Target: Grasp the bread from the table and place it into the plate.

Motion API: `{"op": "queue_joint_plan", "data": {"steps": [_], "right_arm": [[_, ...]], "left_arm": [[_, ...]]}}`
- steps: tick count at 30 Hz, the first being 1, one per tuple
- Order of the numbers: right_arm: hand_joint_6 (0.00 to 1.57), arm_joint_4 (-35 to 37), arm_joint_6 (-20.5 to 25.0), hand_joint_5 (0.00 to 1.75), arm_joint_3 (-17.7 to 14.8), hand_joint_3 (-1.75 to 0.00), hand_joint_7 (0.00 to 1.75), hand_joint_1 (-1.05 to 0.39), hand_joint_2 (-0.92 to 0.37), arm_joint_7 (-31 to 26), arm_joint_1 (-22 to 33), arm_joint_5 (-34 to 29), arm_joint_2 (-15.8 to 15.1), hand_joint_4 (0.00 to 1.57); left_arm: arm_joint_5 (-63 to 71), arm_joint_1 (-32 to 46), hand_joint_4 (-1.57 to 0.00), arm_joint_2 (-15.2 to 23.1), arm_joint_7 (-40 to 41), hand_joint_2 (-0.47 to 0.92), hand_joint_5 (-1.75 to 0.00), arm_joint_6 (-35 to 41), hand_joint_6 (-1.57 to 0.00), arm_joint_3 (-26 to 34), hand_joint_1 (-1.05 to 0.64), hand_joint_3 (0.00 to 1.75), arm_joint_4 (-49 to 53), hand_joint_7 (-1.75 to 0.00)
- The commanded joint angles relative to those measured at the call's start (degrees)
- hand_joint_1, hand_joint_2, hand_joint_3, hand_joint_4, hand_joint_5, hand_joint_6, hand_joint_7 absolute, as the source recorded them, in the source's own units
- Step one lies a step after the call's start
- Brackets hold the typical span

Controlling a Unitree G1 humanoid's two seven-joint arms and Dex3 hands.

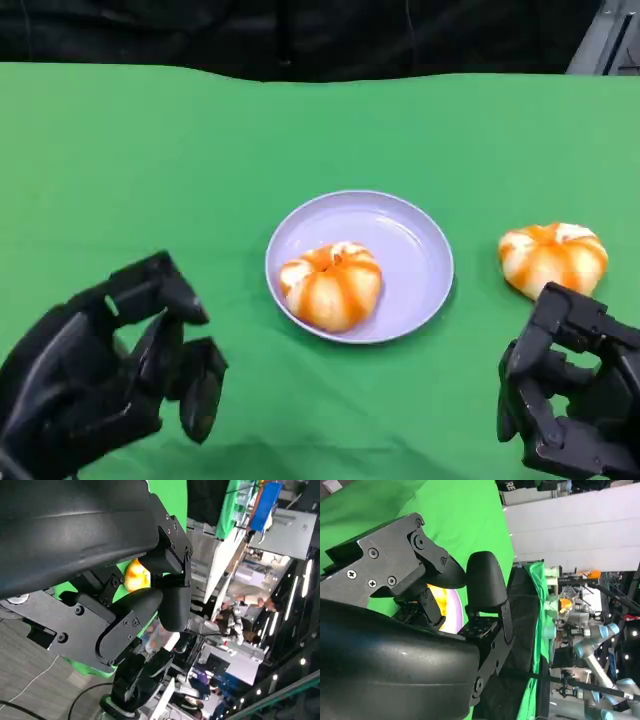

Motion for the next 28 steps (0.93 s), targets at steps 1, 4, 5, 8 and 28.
{"op": "queue_joint_plan", "data": {"steps": [1, 4, 5, 8, 28], "right_arm": [[0.68, -0.14, -0.04, 1.75, -0.82, -1.17, 1.71, -0.12, -0.57, 0.18, 0.00, 0.54, -0.62, 0.89], [0.68, 0.15, -0.34, 1.75, -1.32, -1.17, 1.71, -0.12, -0.57, 0.77, -0.07, 0.50, -1.12, 0.89], [0.68, 0.32, -0.63, 1.75, -1.52, -1.17, 1.71, -0.11, -0.57, 1.02, -0.09, 0.44, -1.27, 0.89], [0.68, 0.91, -1.17, 1.75, -2.03, -1.18, 1.70, -0.10, -0.57, 2.10, -0.24, 0.98, -1.68, 0.89], [0.66, 1.09, 0.02, 1.75, -2.06, -1.19, 1.74, -0.11, -0.57, 2.89, -0.61, 1.83, -1.84, 0.89]], "left_arm": [[2.02, 3.40, -1.02, 0.62, -0.15, 0.62, -1.75, -2.91, -0.85, -0.60, 0.00, 1.23, -0.10, -1.72], [4.69, 5.12, -1.03, -0.12, -1.86, 0.62, -1.75, -6.97, -0.86, -1.75, 0.01, 1.23, 1.73, -1.72], [5.91, 5.60, -1.04, -0.46, -2.82, 0.61, -1.75, -8.87, -0.87, -2.34, 0.01, 1.23, 2.89, -1.72], [9.33, 6.07, -1.05, -0.91, -4.43, 0.61, -1.75, -13.25, -0.89, -3.86, 0.01, 1.20, 5.93, -1.70], [15.71, 5.76, -1.00, -1.92, -7.03, 0.69, -1.75, -25.58, -0.92, -6.05, 0.00, 1.01, 12.50, -1.59]]}}
